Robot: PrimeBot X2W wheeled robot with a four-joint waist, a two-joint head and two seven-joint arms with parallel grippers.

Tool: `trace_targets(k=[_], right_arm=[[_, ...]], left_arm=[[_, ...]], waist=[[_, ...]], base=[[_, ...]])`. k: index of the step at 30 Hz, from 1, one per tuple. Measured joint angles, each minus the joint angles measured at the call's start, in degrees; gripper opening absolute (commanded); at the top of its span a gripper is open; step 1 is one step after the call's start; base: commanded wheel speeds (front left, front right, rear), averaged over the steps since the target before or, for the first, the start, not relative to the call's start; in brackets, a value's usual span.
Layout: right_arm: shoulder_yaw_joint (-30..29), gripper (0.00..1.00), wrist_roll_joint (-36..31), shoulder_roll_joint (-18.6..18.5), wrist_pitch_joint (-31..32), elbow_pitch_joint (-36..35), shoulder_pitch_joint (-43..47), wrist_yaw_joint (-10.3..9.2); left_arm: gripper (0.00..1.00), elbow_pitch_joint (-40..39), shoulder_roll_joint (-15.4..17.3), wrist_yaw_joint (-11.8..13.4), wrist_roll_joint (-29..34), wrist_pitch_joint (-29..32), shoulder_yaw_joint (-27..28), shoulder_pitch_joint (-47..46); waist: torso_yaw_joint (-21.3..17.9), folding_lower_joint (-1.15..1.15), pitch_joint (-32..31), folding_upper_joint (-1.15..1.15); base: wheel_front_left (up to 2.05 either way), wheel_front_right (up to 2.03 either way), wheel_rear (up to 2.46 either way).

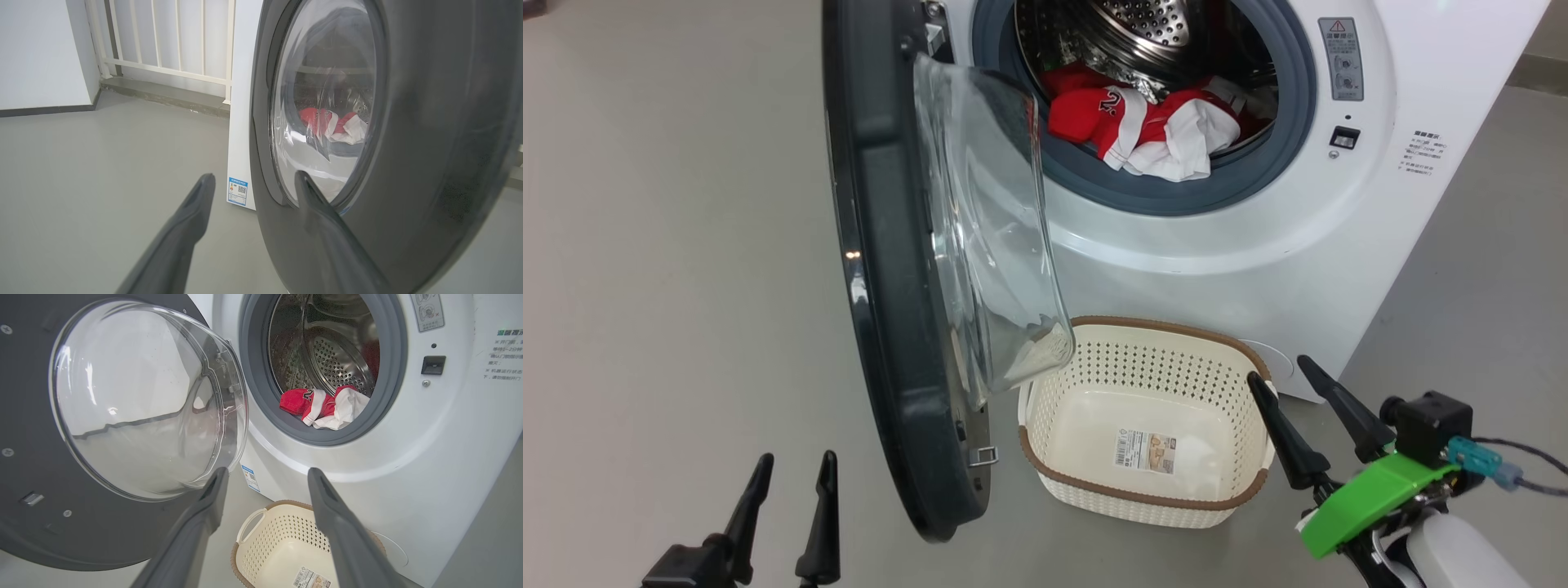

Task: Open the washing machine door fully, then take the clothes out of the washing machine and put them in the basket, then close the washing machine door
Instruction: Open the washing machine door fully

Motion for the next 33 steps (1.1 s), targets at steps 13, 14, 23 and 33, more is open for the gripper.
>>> trace_targets(k=[13, 14, 23, 33], right_arm=[[-10.28, 1.00, -8.83, 5.26, 0.00, -2.20, 8.38, 0.00], [-10.42, 1.00, -9.15, 5.47, 0.00, -2.11, 8.79, 0.00], [-11.16, 1.00, -10.57, 5.86, 0.00, -2.14, 9.22, 0.00], [-11.48, 1.00, -10.77, 6.22, 0.00, -2.65, 9.21, 0.00]], left_arm=[[1.00, -0.59, 0.00, 0.00, 0.73, 0.00, -0.05, 0.88], [1.00, -0.59, -0.01, 0.00, 0.85, 0.00, -0.07, 0.88], [0.87, -0.60, -0.01, 0.00, 0.82, 0.00, 0.21, 0.88], [0.00, -10.39, -0.03, 0.00, -3.90, -0.01, 6.02, 0.34]], waist=[[0.58, 0.00, -0.88, 0.00], [0.61, 0.00, -0.94, 0.00], [0.58, 0.00, -0.86, 0.00], [0.75, 0.00, -0.84, 0.00]], base=[[0.00, 0.00, 0.00], [0.00, 0.00, 0.00], [0.00, 0.00, 0.00], [0.00, 0.00, 0.00]])
